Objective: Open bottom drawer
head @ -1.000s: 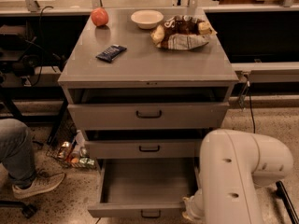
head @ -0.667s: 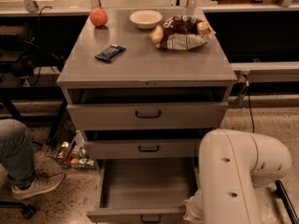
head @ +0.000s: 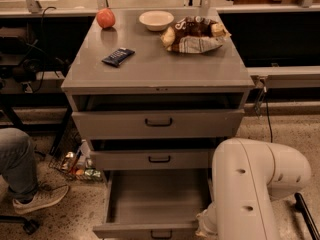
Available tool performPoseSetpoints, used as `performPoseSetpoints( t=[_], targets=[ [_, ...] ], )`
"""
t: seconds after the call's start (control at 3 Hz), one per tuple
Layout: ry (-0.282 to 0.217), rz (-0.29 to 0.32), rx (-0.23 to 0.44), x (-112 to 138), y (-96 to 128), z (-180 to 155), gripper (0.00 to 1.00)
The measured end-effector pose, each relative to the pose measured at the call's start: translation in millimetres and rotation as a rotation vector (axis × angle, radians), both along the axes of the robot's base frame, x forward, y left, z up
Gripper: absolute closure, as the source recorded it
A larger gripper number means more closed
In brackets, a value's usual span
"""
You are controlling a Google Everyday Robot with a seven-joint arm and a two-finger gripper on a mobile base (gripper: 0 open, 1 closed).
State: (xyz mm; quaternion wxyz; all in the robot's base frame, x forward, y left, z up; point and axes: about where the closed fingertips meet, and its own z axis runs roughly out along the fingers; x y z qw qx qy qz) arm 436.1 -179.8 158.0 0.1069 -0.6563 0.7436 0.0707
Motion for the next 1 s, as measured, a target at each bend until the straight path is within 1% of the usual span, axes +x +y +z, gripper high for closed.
performPoseSetpoints(
  t=[0.33, 0.67, 1.0],
  targets=[
    [0.002, 0.0, 0.001, -1.0, 0.5, -0.7, 0.06],
    [0.003, 0.001, 0.001, -1.8, 0.9, -1.3, 0.0],
    [-0.007, 0.017, 0.037, -2.7, 1.7, 4.6, 0.0]
  ],
)
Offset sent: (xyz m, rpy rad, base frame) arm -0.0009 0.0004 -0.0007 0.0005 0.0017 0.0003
